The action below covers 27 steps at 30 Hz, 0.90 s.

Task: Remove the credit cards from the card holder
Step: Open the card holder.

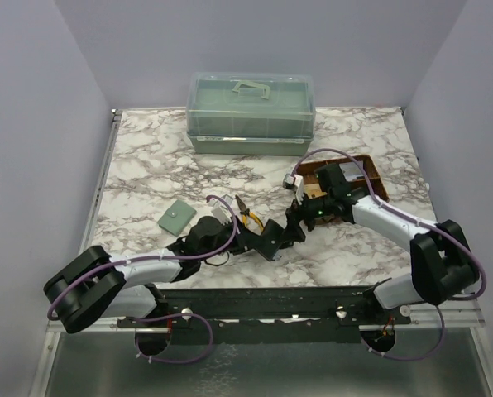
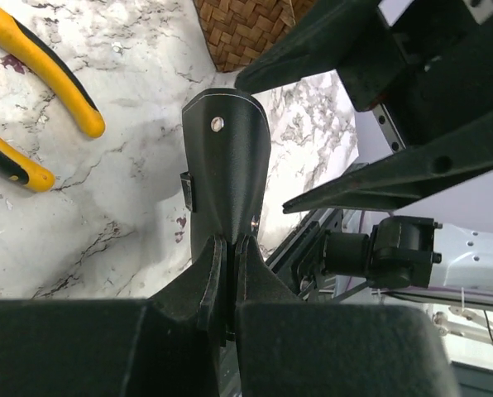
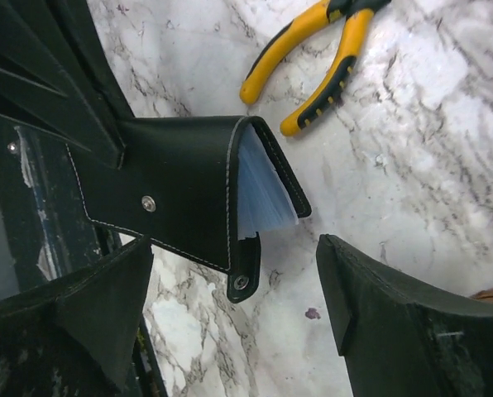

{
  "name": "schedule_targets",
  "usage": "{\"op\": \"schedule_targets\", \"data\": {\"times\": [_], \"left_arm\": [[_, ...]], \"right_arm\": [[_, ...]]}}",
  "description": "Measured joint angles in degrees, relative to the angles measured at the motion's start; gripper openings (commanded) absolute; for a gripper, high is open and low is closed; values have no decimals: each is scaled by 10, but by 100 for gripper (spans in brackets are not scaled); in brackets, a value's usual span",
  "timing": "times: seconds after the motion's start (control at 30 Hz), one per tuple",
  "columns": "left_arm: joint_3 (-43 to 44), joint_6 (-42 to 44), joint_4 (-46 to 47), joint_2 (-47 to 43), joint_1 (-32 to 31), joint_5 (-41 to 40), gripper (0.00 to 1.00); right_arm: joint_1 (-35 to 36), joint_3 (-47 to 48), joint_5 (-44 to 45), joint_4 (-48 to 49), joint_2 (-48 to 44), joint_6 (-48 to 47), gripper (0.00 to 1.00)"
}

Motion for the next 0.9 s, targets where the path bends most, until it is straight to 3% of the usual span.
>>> {"op": "schedule_targets", "data": {"times": [0.47,0.6,0.67,0.73,0.77,0.8,0.83,0.9], "left_arm": [[-5,45,10,3,6,23,0],[-5,50,15,9,7,24,0],[-5,52,19,13,7,24,0],[-5,52,23,18,7,28,10],[-5,52,25,19,8,30,25],[-5,54,26,21,9,32,47],[-5,58,26,21,9,33,57],[-5,61,31,21,11,37,67]], "right_arm": [[-28,19,-122,-3,71,83,59],[-28,28,-144,-7,84,89,40],[-28,28,-150,-7,84,92,26],[-30,28,-152,-8,85,94,6],[-30,29,-152,-8,85,94,1],[-30,30,-152,-8,85,97,0],[-30,31,-153,-9,85,99,0],[-30,34,-153,-10,86,104,0]]}}
